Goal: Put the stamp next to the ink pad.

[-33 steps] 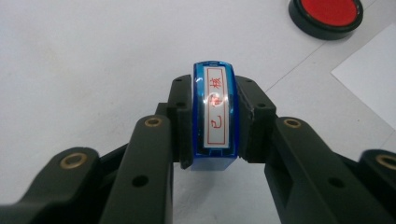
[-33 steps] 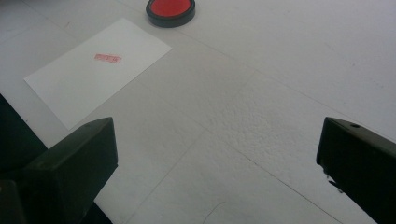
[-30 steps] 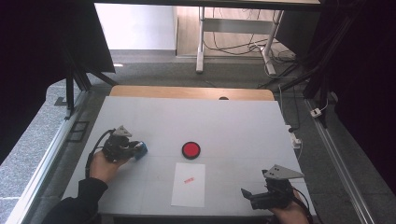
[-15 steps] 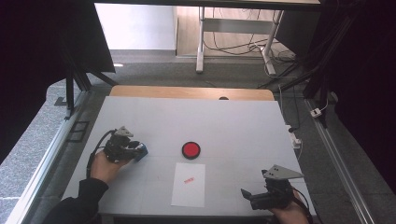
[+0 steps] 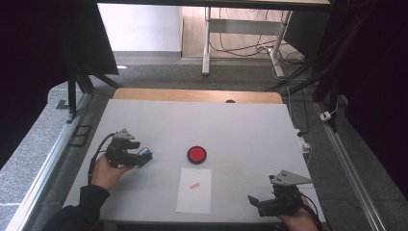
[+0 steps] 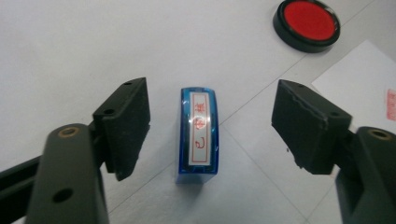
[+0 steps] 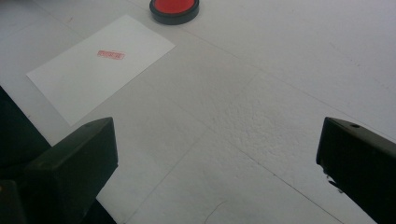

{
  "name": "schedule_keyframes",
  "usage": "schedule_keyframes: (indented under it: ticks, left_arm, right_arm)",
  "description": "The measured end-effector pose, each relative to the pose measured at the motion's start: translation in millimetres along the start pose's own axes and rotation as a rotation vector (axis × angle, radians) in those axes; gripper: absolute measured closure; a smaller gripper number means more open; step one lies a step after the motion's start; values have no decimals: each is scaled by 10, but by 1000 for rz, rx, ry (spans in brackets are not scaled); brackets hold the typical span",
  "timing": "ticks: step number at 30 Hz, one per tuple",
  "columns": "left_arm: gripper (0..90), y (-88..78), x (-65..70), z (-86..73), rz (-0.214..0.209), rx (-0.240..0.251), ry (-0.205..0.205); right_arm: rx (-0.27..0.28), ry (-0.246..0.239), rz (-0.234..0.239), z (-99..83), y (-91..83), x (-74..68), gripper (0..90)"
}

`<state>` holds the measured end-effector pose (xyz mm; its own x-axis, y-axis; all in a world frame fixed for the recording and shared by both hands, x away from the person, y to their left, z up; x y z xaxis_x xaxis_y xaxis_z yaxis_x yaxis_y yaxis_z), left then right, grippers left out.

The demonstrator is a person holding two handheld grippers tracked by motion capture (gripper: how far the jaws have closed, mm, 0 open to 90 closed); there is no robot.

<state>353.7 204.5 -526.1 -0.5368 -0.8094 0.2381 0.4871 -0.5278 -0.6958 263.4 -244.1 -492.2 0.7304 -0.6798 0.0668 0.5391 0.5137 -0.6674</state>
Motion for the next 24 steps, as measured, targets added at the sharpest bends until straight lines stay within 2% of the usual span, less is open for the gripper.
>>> schedule_keyframes:
  ticks: [6, 10, 20, 24]
  left_arm:
    - [188, -70, 49, 23, -33, 30, -10]
    - [126, -91, 86, 25, -44, 20, -14]
    - [72, -211, 212, 23, -78, 26, -10]
    - [51, -275, 232, -9, -89, 41, -25]
  right_arm:
    - [-3, -6, 1, 0, 1, -4, 0]
    - [-5, -10, 3, 2, 3, -10, 0]
    - [-9, -19, 6, 0, 0, -19, 0]
    - [-1, -17, 11, -2, -4, -12, 0]
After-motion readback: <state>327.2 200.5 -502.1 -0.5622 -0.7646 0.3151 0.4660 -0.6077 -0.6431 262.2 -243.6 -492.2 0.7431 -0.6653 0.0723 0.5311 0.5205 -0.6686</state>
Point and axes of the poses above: each handheld gripper's, and its own axes: y roughly forward along the jaws, z roughly out of its top, x roughly to its right, the point moved 5 cm from there along y, roughly forward along the jaws, and after that the axes turned 6 degrees about -y, right-handed, at the moved point
